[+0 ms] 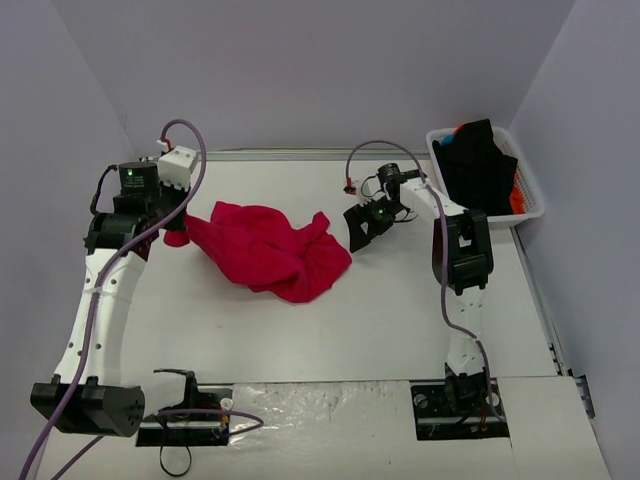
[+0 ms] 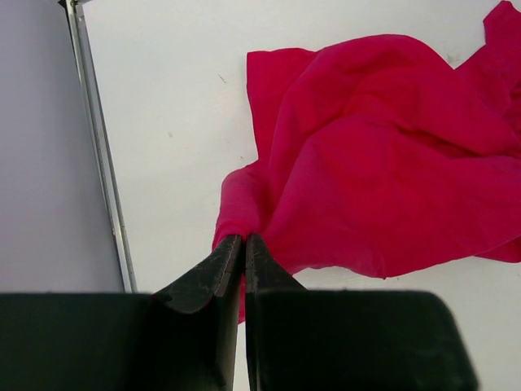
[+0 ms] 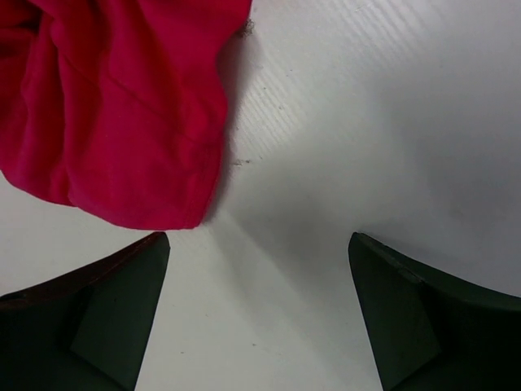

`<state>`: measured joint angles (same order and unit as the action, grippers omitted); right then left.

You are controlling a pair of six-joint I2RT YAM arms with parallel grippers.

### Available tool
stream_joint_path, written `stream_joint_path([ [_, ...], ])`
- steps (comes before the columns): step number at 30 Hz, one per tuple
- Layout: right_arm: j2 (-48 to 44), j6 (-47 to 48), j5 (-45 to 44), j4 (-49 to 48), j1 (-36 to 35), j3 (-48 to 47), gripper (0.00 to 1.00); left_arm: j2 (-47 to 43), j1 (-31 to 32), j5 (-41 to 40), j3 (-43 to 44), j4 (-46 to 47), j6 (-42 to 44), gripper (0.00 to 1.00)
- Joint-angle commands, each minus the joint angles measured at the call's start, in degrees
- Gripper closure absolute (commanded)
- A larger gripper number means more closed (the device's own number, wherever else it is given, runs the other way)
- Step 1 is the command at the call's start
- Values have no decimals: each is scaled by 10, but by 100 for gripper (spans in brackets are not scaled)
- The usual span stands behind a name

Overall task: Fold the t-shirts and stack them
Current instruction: Flatten out the tshirt

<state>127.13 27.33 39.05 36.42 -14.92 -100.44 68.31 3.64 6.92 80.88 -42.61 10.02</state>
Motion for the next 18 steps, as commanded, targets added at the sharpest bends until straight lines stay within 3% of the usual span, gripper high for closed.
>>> stream_joint_path([
  [1, 13, 18, 49, 64, -23, -42, 12, -21, -3, -21, 4, 1, 3, 98],
  [13, 60, 51, 49, 93, -88, -38, 15, -16, -3, -18, -33, 32, -8, 98],
  [15, 65, 51, 40, 93, -97, -38, 35, -16, -3, -19, -38, 35, -8, 98],
  [16, 67, 49, 31, 92, -99, -38, 62, -15, -5, -20, -39, 34, -6, 98],
  [18, 63, 46, 19, 92, -96, -37, 80, -15, -6, -23, -40, 40, -4, 98],
])
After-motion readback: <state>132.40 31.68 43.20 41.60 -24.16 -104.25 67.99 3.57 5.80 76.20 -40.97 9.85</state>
